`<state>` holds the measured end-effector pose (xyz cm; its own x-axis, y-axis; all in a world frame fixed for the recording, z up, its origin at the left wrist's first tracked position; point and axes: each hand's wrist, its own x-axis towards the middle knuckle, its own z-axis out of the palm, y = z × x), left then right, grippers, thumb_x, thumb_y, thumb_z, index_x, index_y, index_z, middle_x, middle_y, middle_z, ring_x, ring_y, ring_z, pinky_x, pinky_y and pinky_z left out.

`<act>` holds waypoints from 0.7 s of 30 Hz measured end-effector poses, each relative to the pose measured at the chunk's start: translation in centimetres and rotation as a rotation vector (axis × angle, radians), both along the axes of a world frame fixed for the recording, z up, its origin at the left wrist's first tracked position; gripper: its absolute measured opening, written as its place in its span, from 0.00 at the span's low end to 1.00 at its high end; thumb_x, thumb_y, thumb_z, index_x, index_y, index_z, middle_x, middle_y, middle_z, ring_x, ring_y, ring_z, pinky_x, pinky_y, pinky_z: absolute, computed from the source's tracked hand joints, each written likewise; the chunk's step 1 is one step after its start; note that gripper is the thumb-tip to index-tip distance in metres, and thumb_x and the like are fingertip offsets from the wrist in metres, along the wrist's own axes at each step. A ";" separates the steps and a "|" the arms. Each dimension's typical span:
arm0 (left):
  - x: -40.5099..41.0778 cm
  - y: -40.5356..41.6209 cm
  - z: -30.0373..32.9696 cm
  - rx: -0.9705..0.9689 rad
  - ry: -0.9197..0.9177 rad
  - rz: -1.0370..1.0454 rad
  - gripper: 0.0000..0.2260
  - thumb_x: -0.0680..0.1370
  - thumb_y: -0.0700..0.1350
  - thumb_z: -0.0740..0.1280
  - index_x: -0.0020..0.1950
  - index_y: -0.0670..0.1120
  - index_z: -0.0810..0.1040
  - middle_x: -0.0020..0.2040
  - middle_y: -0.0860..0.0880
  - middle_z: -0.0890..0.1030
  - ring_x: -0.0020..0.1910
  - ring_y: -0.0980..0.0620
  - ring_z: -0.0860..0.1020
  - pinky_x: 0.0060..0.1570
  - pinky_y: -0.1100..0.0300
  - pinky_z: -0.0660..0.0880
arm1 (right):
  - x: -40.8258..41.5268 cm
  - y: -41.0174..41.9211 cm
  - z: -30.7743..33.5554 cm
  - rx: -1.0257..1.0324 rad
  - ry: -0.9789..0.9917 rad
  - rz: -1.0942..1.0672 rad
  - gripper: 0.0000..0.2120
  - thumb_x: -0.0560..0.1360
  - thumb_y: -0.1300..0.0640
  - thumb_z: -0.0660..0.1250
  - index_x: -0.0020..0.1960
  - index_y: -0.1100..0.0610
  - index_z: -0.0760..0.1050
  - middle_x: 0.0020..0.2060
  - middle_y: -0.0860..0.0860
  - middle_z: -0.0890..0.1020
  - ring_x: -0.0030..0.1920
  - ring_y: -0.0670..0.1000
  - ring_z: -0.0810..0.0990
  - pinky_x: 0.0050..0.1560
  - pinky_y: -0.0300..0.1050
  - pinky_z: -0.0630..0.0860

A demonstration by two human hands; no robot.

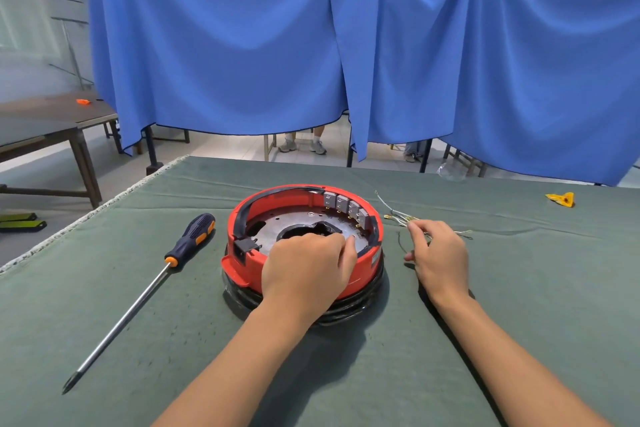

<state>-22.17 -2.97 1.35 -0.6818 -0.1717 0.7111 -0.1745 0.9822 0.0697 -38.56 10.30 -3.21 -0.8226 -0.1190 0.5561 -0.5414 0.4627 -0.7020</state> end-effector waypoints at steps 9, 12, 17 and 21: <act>2.0 -0.8 -0.1 0.040 -0.089 -0.060 0.21 0.78 0.53 0.60 0.28 0.49 0.58 0.22 0.53 0.58 0.27 0.50 0.64 0.25 0.61 0.50 | 4.8 1.4 0.1 -0.177 -0.042 0.033 0.07 0.77 0.56 0.66 0.41 0.53 0.80 0.36 0.45 0.83 0.31 0.43 0.83 0.35 0.46 0.79; 2.5 -1.1 -0.1 0.050 -0.107 -0.044 0.22 0.79 0.54 0.58 0.27 0.49 0.57 0.23 0.53 0.60 0.28 0.51 0.63 0.26 0.60 0.51 | 5.5 2.2 0.1 0.040 -0.111 -0.004 0.08 0.73 0.54 0.66 0.36 0.51 0.80 0.34 0.44 0.83 0.35 0.52 0.82 0.39 0.48 0.79; 2.5 -1.0 -0.1 0.076 -0.123 -0.027 0.19 0.79 0.55 0.57 0.30 0.49 0.62 0.24 0.53 0.61 0.30 0.51 0.65 0.28 0.57 0.55 | 5.8 2.7 0.9 0.226 -0.078 -0.144 0.09 0.72 0.52 0.65 0.34 0.49 0.79 0.36 0.49 0.84 0.42 0.57 0.80 0.38 0.43 0.69; 2.6 -1.0 -0.1 0.084 -0.096 -0.019 0.19 0.78 0.53 0.58 0.29 0.49 0.62 0.23 0.54 0.60 0.28 0.51 0.65 0.26 0.59 0.53 | 4.5 3.2 1.1 0.200 0.003 -0.283 0.08 0.72 0.54 0.65 0.48 0.46 0.79 0.43 0.48 0.83 0.50 0.57 0.78 0.41 0.44 0.65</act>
<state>-19.60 -3.95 1.20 -0.7500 -0.2145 0.6257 -0.1658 0.9767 0.1360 -34.06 13.45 -2.11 -0.8369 0.0066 0.5473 -0.3739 0.7233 -0.5805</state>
